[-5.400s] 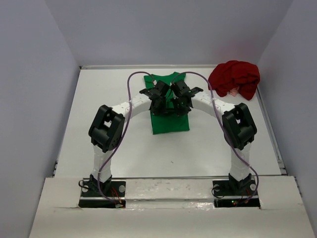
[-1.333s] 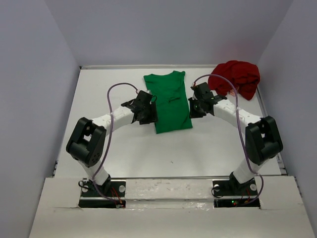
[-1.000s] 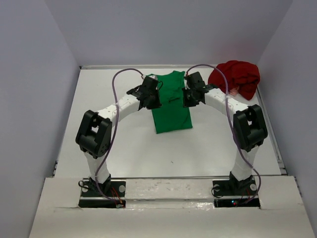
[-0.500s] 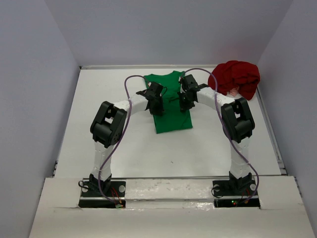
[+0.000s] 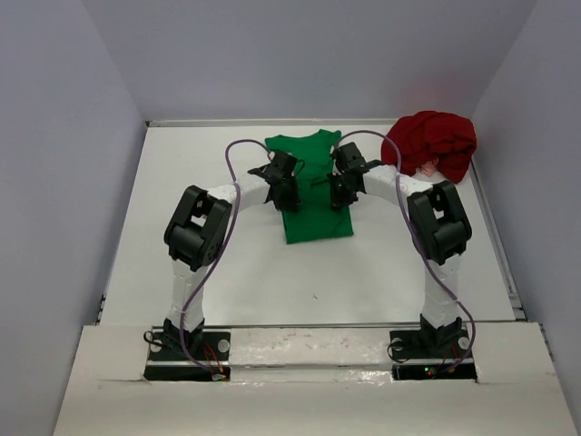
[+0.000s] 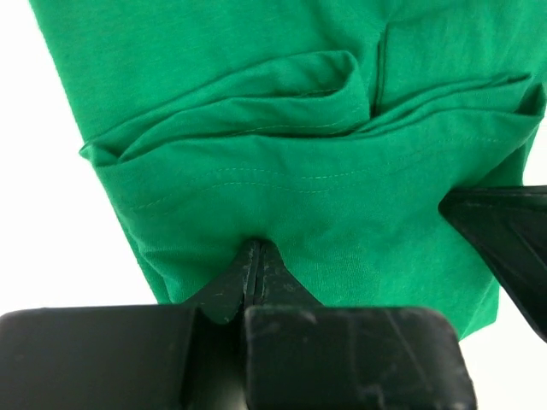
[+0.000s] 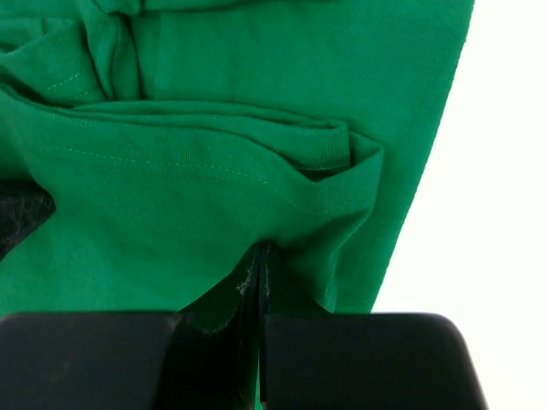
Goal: Fold and stack the t-shirts
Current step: Fold the tshirt
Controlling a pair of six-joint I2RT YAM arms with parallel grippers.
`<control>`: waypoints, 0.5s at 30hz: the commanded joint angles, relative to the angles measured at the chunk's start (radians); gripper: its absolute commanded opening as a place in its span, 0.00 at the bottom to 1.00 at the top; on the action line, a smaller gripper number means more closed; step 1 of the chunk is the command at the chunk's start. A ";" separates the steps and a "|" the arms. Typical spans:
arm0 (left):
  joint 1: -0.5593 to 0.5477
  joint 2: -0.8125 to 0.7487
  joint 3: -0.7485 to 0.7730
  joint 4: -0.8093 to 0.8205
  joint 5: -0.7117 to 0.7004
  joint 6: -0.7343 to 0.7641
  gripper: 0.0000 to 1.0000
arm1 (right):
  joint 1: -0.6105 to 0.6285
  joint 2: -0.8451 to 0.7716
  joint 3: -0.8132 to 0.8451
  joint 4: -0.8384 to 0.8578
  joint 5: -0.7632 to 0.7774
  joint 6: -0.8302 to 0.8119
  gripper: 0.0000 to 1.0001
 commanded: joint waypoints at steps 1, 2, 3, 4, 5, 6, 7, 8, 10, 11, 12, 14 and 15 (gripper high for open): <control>-0.002 -0.022 -0.108 -0.059 -0.013 -0.030 0.00 | 0.015 -0.042 -0.118 -0.017 -0.003 0.027 0.00; 0.000 -0.040 -0.141 -0.055 -0.014 -0.038 0.00 | 0.015 -0.061 -0.158 -0.011 -0.003 0.033 0.00; -0.002 -0.050 -0.157 -0.053 -0.014 -0.051 0.00 | 0.015 -0.069 -0.172 -0.009 -0.001 0.038 0.00; -0.007 -0.059 -0.189 -0.049 -0.013 -0.055 0.00 | 0.024 -0.078 -0.188 -0.008 -0.003 0.041 0.00; -0.008 -0.077 -0.204 -0.049 -0.014 -0.059 0.00 | 0.024 -0.095 -0.215 -0.008 -0.003 0.049 0.00; -0.013 -0.090 -0.218 -0.047 -0.014 -0.067 0.00 | 0.024 -0.106 -0.229 -0.006 -0.003 0.050 0.00; -0.019 -0.100 -0.238 -0.040 -0.014 -0.079 0.00 | 0.035 -0.117 -0.246 0.001 -0.001 0.053 0.00; -0.029 -0.126 -0.273 -0.036 -0.014 -0.087 0.00 | 0.035 -0.127 -0.276 0.004 0.002 0.059 0.00; -0.052 -0.171 -0.328 -0.029 -0.017 -0.107 0.00 | 0.044 -0.155 -0.306 0.015 0.010 0.070 0.00; -0.062 -0.186 -0.349 -0.026 -0.020 -0.114 0.00 | 0.044 -0.161 -0.318 0.017 0.014 0.073 0.00; -0.069 -0.203 -0.367 -0.023 -0.022 -0.122 0.00 | 0.044 -0.166 -0.329 0.020 0.017 0.078 0.00; -0.088 -0.247 -0.419 -0.012 -0.022 -0.151 0.00 | 0.053 -0.184 -0.367 0.027 0.020 0.081 0.00; -0.105 -0.263 -0.433 -0.009 -0.019 -0.156 0.00 | 0.062 -0.190 -0.379 0.029 0.023 0.084 0.00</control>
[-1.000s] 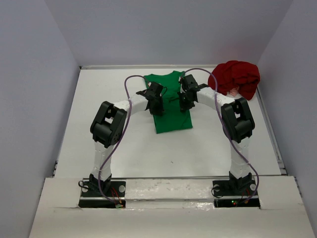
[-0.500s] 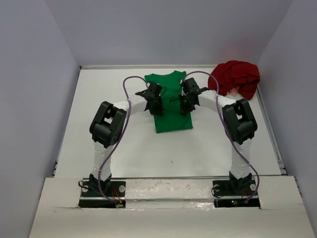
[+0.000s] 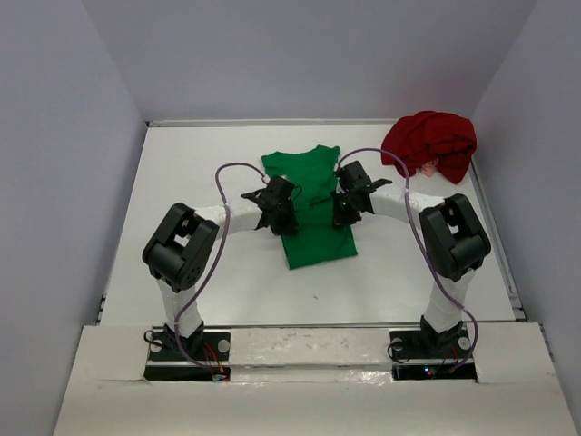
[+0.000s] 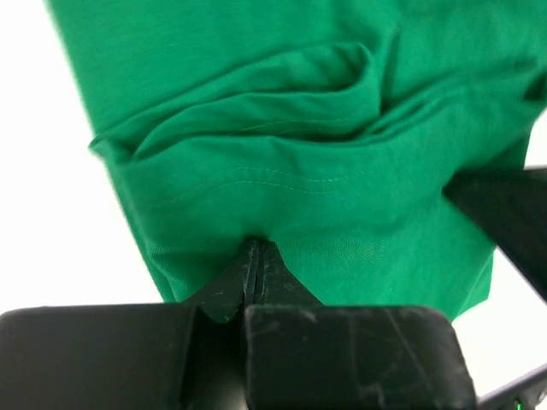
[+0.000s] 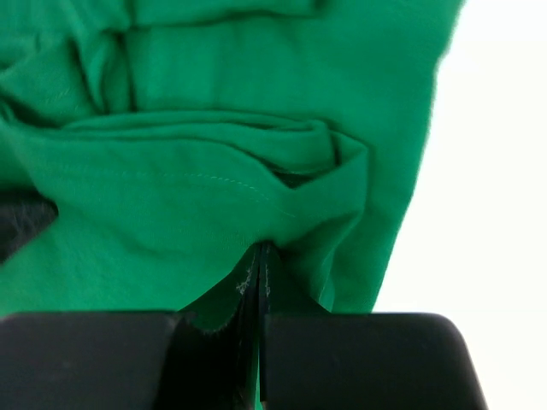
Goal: Fold and stack the t-shirts
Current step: Fold the tshirt
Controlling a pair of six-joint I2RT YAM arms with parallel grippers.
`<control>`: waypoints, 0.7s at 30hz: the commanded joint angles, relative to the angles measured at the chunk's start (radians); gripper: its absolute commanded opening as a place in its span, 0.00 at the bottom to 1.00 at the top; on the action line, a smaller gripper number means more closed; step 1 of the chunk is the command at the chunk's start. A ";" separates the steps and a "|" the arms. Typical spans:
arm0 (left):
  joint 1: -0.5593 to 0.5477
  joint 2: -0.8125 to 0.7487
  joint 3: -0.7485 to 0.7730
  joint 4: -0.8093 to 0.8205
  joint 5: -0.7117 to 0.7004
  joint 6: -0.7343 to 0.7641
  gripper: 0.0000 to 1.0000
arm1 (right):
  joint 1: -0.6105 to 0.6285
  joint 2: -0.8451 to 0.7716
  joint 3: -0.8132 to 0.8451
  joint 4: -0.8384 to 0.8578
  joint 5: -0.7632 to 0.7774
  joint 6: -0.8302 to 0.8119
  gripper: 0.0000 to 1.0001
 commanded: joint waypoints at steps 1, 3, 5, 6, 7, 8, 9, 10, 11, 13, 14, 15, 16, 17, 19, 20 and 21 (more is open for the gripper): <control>-0.055 -0.057 -0.115 -0.119 -0.020 -0.045 0.00 | 0.022 -0.009 -0.112 -0.068 0.036 0.018 0.00; -0.075 -0.095 -0.147 -0.112 -0.020 -0.062 0.00 | 0.031 -0.043 -0.145 -0.052 0.038 0.033 0.00; -0.095 -0.118 -0.163 -0.110 -0.028 -0.071 0.00 | 0.063 -0.072 -0.196 -0.037 0.039 0.047 0.00; -0.096 -0.121 -0.175 -0.112 -0.028 -0.076 0.00 | 0.075 -0.096 -0.210 -0.034 0.045 0.064 0.00; -0.101 -0.126 -0.181 -0.107 -0.031 -0.079 0.00 | 0.101 -0.109 -0.224 -0.034 0.050 0.075 0.00; -0.101 -0.134 -0.190 -0.106 -0.031 -0.079 0.00 | 0.115 -0.121 -0.248 -0.034 0.054 0.085 0.00; -0.101 -0.135 -0.193 -0.106 -0.031 -0.078 0.00 | 0.129 -0.144 -0.257 -0.032 0.061 0.104 0.00; -0.101 -0.138 -0.196 -0.107 -0.031 -0.078 0.00 | 0.143 -0.155 -0.267 -0.032 0.064 0.118 0.00; -0.102 -0.143 -0.201 -0.107 -0.032 -0.079 0.00 | 0.167 -0.165 -0.276 -0.034 0.062 0.127 0.00; -0.102 -0.148 -0.203 -0.109 -0.034 -0.078 0.00 | 0.192 -0.194 -0.297 -0.034 0.061 0.161 0.00; -0.102 -0.154 -0.206 -0.109 -0.032 -0.078 0.00 | 0.216 -0.201 -0.302 -0.035 0.059 0.177 0.00; -0.102 -0.157 -0.209 -0.109 -0.032 -0.078 0.00 | 0.230 -0.207 -0.308 -0.034 0.061 0.185 0.00; -0.104 -0.161 -0.212 -0.109 -0.031 -0.078 0.00 | 0.241 -0.211 -0.314 -0.032 0.062 0.193 0.00; -0.105 -0.167 -0.219 -0.109 -0.032 -0.084 0.00 | 0.250 -0.214 -0.316 -0.037 0.067 0.207 0.00; -0.110 -0.184 -0.230 -0.106 -0.028 -0.087 0.00 | 0.263 -0.218 -0.322 -0.038 0.074 0.216 0.00; -0.112 -0.190 -0.235 -0.106 -0.029 -0.088 0.00 | 0.263 -0.218 -0.323 -0.040 0.077 0.217 0.00; -0.112 -0.195 -0.238 -0.107 -0.031 -0.090 0.00 | 0.263 -0.219 -0.325 -0.040 0.081 0.217 0.00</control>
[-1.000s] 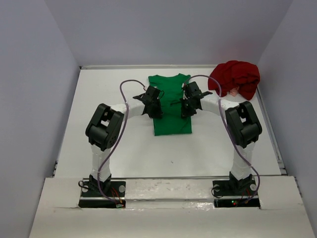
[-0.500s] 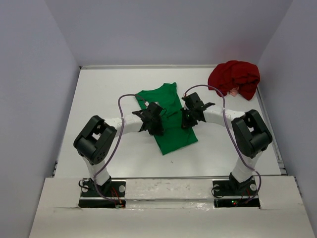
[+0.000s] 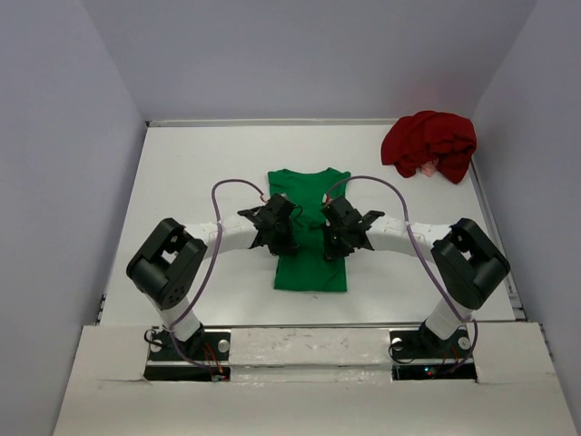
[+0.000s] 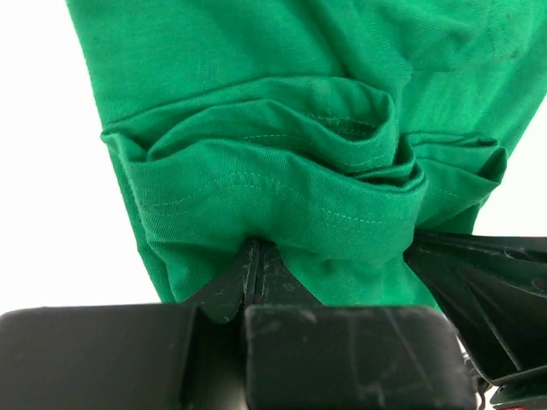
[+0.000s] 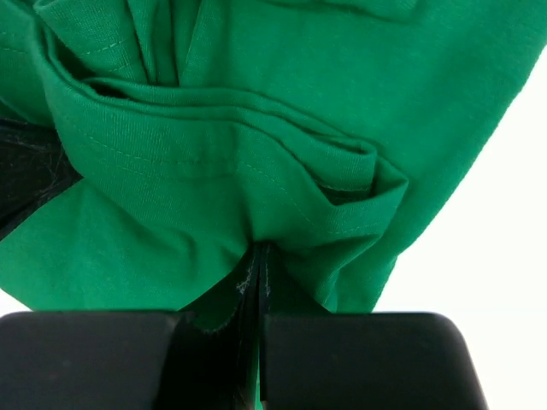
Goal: Fold and stack the t-shirts
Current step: Fold the tshirt
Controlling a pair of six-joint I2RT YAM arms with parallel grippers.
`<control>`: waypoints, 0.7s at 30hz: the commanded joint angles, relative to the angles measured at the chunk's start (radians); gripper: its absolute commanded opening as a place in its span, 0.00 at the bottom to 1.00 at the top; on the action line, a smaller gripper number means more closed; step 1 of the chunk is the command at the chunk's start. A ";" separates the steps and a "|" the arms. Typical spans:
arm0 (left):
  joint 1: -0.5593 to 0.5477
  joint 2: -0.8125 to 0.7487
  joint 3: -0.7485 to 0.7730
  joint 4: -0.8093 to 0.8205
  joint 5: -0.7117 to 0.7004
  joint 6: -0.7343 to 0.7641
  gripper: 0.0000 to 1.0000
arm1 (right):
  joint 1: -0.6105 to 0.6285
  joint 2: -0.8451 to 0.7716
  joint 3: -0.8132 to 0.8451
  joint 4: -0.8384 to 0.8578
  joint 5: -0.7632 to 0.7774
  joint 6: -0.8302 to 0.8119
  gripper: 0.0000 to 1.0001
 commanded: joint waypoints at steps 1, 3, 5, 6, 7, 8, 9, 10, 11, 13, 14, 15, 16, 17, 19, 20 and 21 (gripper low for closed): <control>-0.014 -0.038 -0.051 -0.088 -0.026 -0.004 0.00 | 0.028 0.005 -0.046 -0.083 0.023 0.044 0.00; -0.016 -0.054 -0.063 -0.089 -0.027 -0.007 0.00 | 0.028 0.005 -0.047 -0.083 0.025 0.047 0.00; -0.016 -0.073 -0.077 -0.094 -0.032 -0.012 0.00 | 0.028 0.004 -0.049 -0.085 0.035 0.050 0.00; -0.016 -0.079 -0.080 -0.092 -0.033 -0.015 0.00 | 0.028 0.004 -0.050 -0.086 0.035 0.051 0.00; -0.016 -0.090 -0.083 -0.101 -0.041 -0.016 0.00 | 0.028 0.004 -0.050 -0.086 0.035 0.051 0.00; -0.016 -0.094 -0.083 -0.106 -0.047 -0.018 0.00 | 0.028 0.005 -0.049 -0.089 0.035 0.051 0.00; -0.016 -0.099 -0.083 -0.112 -0.053 -0.018 0.00 | 0.037 0.001 -0.046 -0.092 0.035 0.048 0.00; -0.016 -0.104 -0.080 -0.124 -0.069 -0.016 0.00 | 0.037 -0.002 -0.047 -0.092 0.035 0.048 0.00; -0.016 -0.110 -0.071 -0.132 -0.078 -0.015 0.00 | 0.037 -0.007 -0.046 -0.094 0.035 0.048 0.00; -0.017 -0.119 -0.062 -0.158 -0.124 -0.015 0.00 | 0.047 -0.024 -0.046 -0.095 0.074 0.035 0.00; -0.019 -0.134 -0.054 -0.163 -0.136 -0.013 0.00 | 0.047 -0.030 -0.041 -0.101 0.086 0.030 0.00; -0.022 -0.142 -0.051 -0.169 -0.148 -0.012 0.00 | 0.056 -0.035 -0.037 -0.108 0.093 0.022 0.00; -0.024 -0.148 -0.043 -0.177 -0.161 -0.010 0.00 | 0.056 -0.039 -0.024 -0.118 0.101 0.018 0.00; -0.025 -0.159 -0.030 -0.195 -0.190 -0.006 0.00 | 0.056 -0.048 -0.017 -0.141 0.112 0.015 0.00; -0.037 -0.170 -0.014 -0.227 -0.240 -0.002 0.00 | 0.067 -0.061 0.008 -0.173 0.140 0.010 0.00; -0.045 -0.179 -0.002 -0.236 -0.256 0.002 0.00 | 0.067 -0.074 0.015 -0.184 0.158 0.010 0.00; -0.048 -0.185 0.006 -0.244 -0.268 0.002 0.00 | 0.067 -0.082 0.023 -0.193 0.164 0.010 0.00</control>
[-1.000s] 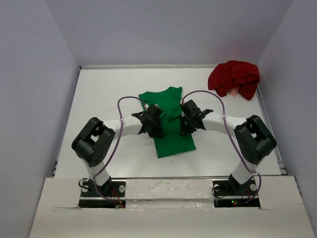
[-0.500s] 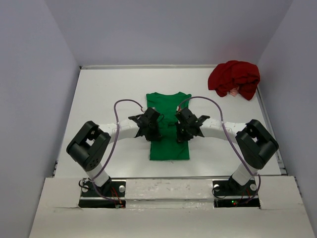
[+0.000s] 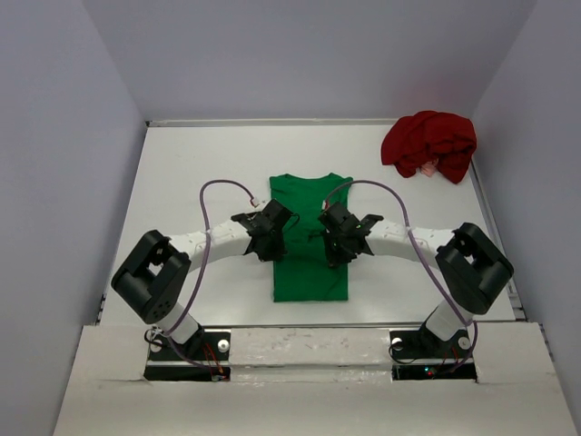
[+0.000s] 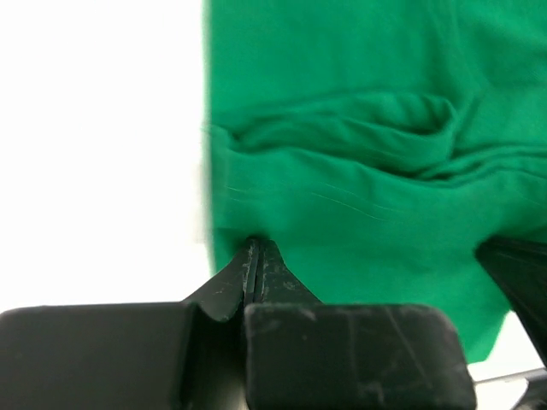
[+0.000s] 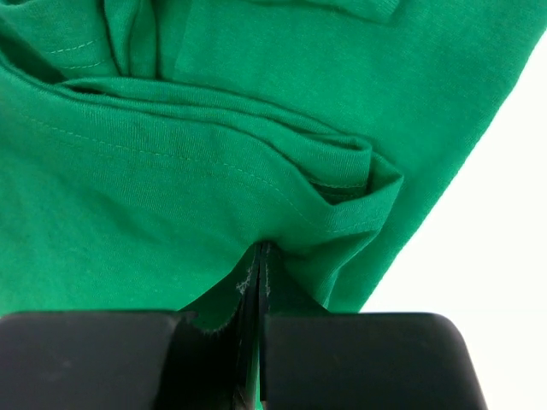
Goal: Fold and stack the t-shirts
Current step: Fold the tshirt
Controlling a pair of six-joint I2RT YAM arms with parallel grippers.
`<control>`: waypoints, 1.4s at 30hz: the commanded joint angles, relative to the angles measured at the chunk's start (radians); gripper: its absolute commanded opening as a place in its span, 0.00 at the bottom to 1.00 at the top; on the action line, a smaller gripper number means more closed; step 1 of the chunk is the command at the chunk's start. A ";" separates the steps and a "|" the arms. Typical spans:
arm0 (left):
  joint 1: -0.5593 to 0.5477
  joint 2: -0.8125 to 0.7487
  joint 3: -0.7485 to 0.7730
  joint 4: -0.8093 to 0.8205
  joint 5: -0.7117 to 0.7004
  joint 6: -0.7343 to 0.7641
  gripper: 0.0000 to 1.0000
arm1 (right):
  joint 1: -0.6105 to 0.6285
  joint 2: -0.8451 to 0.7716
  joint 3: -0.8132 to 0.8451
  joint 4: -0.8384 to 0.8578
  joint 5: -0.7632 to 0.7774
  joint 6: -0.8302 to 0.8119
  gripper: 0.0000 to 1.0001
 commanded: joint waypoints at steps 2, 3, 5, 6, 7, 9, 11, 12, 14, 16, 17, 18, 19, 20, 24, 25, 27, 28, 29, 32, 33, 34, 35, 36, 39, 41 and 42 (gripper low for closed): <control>-0.023 -0.074 0.073 -0.109 -0.138 0.018 0.00 | 0.023 -0.080 0.052 -0.146 0.086 -0.020 0.00; -0.026 -0.077 0.076 -0.112 -0.140 0.020 0.00 | 0.023 -0.089 0.055 -0.151 0.091 -0.020 0.00; -0.030 -0.088 0.084 -0.121 -0.143 0.020 0.00 | 0.032 -0.113 0.074 -0.177 0.102 -0.018 0.00; -0.033 -0.091 0.085 -0.124 -0.146 0.021 0.00 | 0.041 -0.121 0.078 -0.185 0.106 -0.017 0.00; -0.038 -0.097 0.087 -0.131 -0.164 0.020 0.00 | 0.041 -0.132 0.084 -0.194 0.111 -0.017 0.00; -0.049 -0.106 0.091 -0.141 -0.189 0.021 0.00 | 0.052 -0.159 0.100 -0.221 0.122 -0.015 0.01; -0.052 -0.109 0.093 -0.143 -0.193 0.029 0.00 | 0.061 -0.172 0.108 -0.231 0.123 -0.015 0.05; -0.055 -0.111 0.088 -0.141 -0.193 0.034 0.00 | 0.061 -0.176 0.111 -0.235 0.128 -0.015 0.10; -0.056 -0.115 0.082 -0.132 -0.190 0.041 0.00 | 0.061 -0.178 0.108 -0.243 0.132 -0.017 0.16; -0.056 -0.123 0.073 -0.131 -0.190 0.047 0.03 | 0.061 -0.178 0.097 -0.246 0.146 -0.012 0.34; -0.056 -0.122 0.073 -0.143 -0.207 0.046 0.08 | 0.061 -0.175 0.095 -0.249 0.146 -0.010 0.40; -0.056 -0.118 0.076 -0.155 -0.221 0.044 0.11 | 0.061 -0.170 0.095 -0.254 0.146 -0.004 0.46; -0.056 -0.115 0.079 -0.178 -0.242 0.040 0.17 | 0.061 -0.169 0.091 -0.254 0.140 0.003 0.50; -0.058 -0.112 0.081 -0.184 -0.249 0.038 0.22 | 0.061 -0.167 0.088 -0.255 0.134 0.008 0.55; -0.067 -0.135 0.043 -0.181 -0.226 0.015 0.48 | 0.061 -0.204 0.039 -0.249 0.102 0.042 0.63; -0.078 -0.143 0.030 -0.175 -0.212 0.005 0.53 | 0.061 -0.221 0.022 -0.240 0.093 0.048 0.64; -0.090 -0.180 -0.016 -0.155 -0.177 -0.009 0.66 | 0.061 -0.280 -0.038 -0.223 0.057 0.060 0.66; -0.098 -0.192 -0.034 -0.149 -0.158 -0.025 0.70 | 0.072 -0.305 -0.062 -0.214 0.022 0.081 0.67; -0.105 -0.206 -0.048 -0.143 -0.125 -0.034 0.73 | 0.072 -0.331 -0.089 -0.193 -0.001 0.092 0.68; -0.166 -0.284 -0.105 -0.149 -0.095 -0.087 0.80 | 0.105 -0.434 -0.185 -0.183 -0.035 0.146 0.68; -0.180 -0.299 -0.117 -0.154 -0.089 -0.103 0.80 | 0.116 -0.457 -0.204 -0.188 -0.035 0.160 0.68; -0.191 -0.313 -0.138 -0.154 -0.080 -0.114 0.81 | 0.125 -0.501 -0.243 -0.194 -0.036 0.196 0.68; -0.213 -0.338 -0.160 -0.152 -0.060 -0.136 0.81 | 0.139 -0.523 -0.265 -0.186 -0.070 0.225 0.68; -0.223 -0.350 -0.172 -0.146 -0.051 -0.147 0.81 | 0.139 -0.543 -0.288 -0.177 -0.084 0.235 0.68; -0.239 -0.382 -0.233 -0.083 -0.014 -0.167 0.81 | 0.148 -0.610 -0.372 -0.120 -0.108 0.258 0.68; -0.239 -0.402 -0.266 -0.023 0.017 -0.167 0.82 | 0.148 -0.636 -0.392 -0.084 -0.116 0.260 0.68; -0.239 -0.407 -0.289 -0.014 0.012 -0.173 0.82 | 0.148 -0.640 -0.390 -0.085 -0.116 0.264 0.69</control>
